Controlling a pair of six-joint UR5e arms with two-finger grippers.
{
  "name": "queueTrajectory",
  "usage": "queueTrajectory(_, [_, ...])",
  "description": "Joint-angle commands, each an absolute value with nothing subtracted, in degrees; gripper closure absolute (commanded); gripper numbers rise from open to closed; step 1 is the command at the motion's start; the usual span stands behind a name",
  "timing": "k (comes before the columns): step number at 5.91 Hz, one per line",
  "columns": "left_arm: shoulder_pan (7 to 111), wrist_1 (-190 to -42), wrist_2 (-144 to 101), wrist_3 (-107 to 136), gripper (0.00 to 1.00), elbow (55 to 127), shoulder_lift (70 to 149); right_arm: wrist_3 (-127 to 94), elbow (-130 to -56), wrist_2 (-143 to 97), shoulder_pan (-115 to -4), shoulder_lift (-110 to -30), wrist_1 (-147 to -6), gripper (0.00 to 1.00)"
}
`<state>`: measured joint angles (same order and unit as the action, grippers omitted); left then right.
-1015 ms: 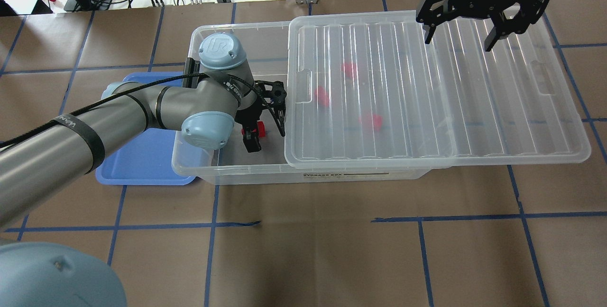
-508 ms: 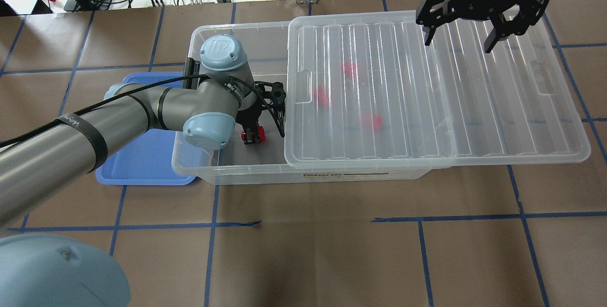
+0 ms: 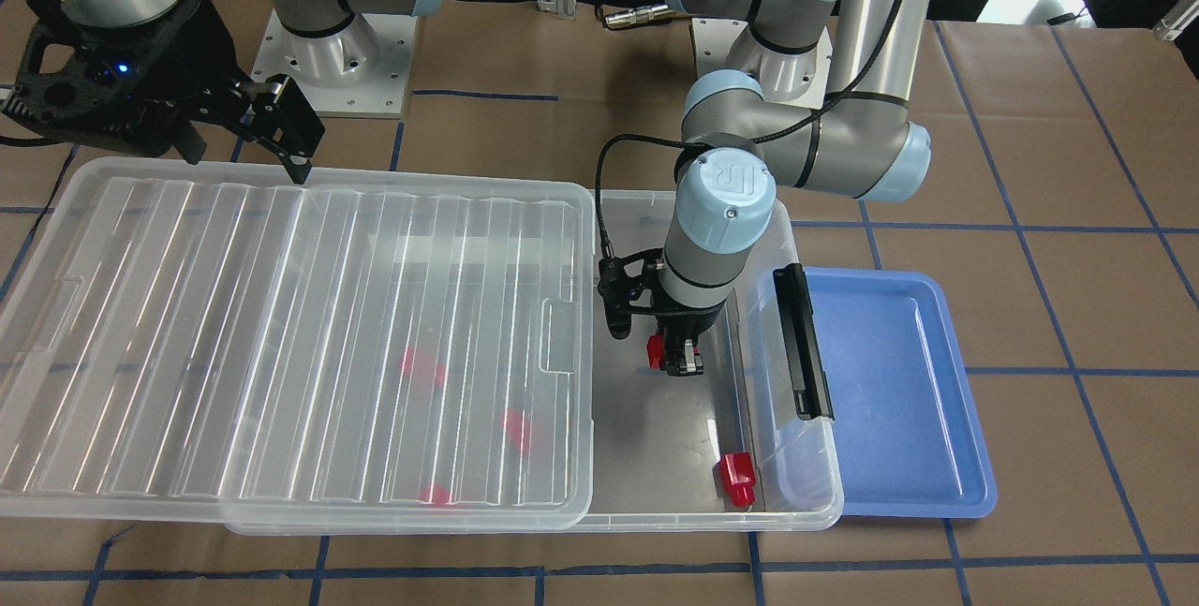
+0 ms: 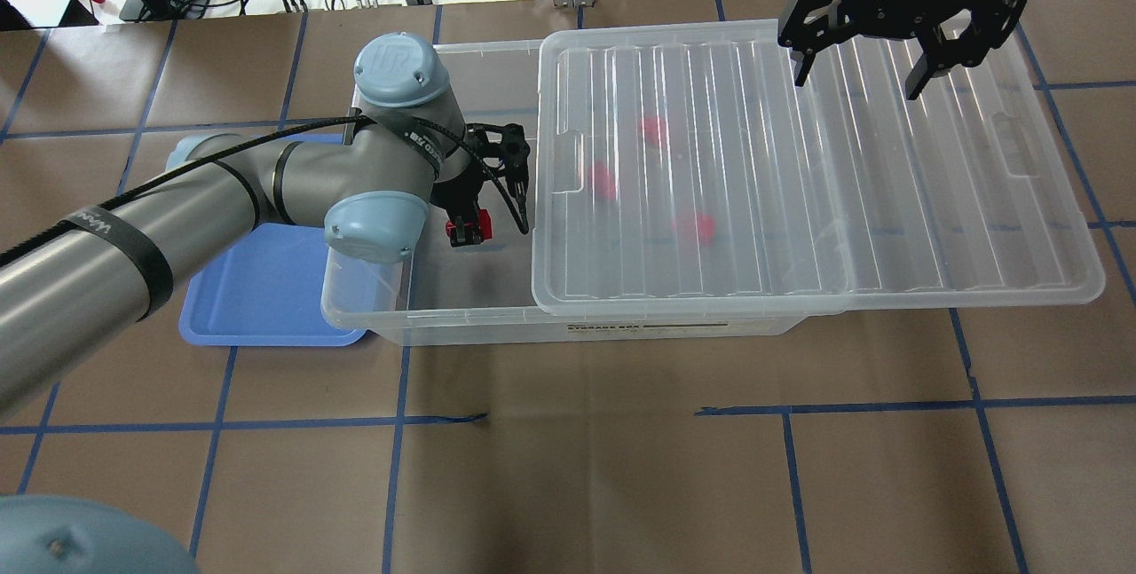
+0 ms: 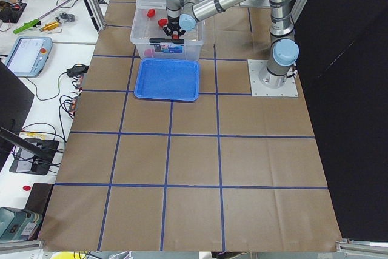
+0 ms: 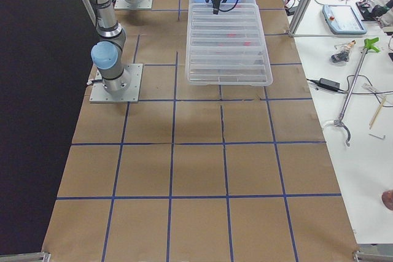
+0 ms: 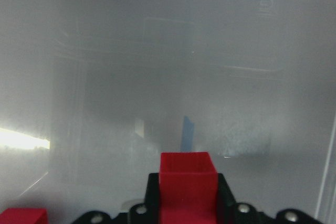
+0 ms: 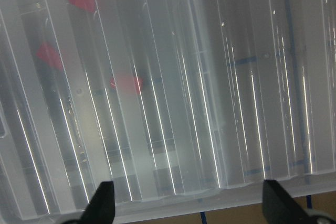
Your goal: Place red block in blue tray from box
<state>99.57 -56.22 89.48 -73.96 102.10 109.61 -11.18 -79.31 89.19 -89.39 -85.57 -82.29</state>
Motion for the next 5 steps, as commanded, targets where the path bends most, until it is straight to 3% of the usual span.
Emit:
queueTrajectory(1, [98.3, -72.6, 89.7, -73.9, 0.99, 93.6, 102.3, -10.9, -79.4, 89.2, -89.4, -85.4, -82.4, 0.00])
queueTrajectory(2, [94.8, -76.7, 89.9, -75.0, 0.99, 90.6, 100.0, -10.2, -79.5, 89.5, -88.9, -85.3, -82.8, 0.00])
queueTrajectory(5, [78.4, -77.3, 91.9, -96.4, 0.99, 93.2, 98.3, 5.6, -79.5, 95.5, -78.1, -85.3, -83.2, 0.00])
